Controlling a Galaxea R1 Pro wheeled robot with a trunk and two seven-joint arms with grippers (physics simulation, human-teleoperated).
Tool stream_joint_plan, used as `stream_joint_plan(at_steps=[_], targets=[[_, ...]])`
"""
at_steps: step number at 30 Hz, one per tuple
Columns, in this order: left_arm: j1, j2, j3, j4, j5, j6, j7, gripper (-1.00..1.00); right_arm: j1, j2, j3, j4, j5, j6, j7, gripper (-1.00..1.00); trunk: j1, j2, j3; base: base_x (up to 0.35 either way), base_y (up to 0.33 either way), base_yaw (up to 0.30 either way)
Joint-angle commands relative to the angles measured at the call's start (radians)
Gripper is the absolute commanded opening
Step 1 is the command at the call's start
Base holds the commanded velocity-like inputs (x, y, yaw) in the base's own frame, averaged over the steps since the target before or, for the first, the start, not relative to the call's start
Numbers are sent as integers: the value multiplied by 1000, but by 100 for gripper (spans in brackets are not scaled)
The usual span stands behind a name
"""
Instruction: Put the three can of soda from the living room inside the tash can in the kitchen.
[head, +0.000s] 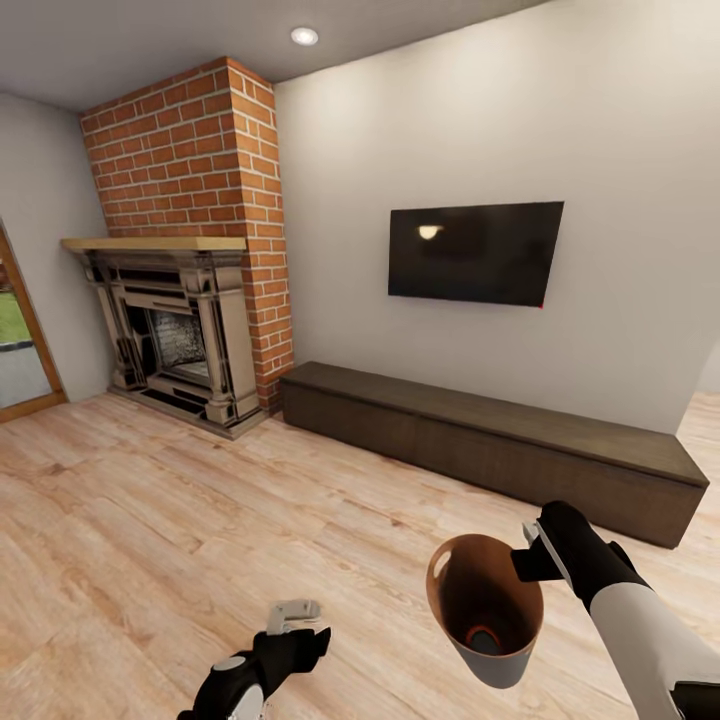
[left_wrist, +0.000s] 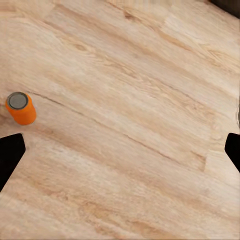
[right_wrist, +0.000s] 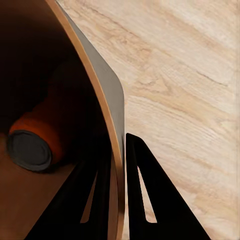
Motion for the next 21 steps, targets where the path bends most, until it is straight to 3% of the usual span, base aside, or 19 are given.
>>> stream_joint_plan(at_steps=[1,11,21], targets=[[0,0,17,4,0,6,-1,100,0,0,-1,1,-13,1,6,-100,-4,7,3,0,0,0],[-1,-1,48,28,4,39,-2,100,9,1,-2,3,-13,1,10,-100,-42,77,35,0,0,0],[-46,-7,49,223,26,59,1,100,11,0,-4,6,-20,1,15,-100,-81,147,66,0,0,0]])
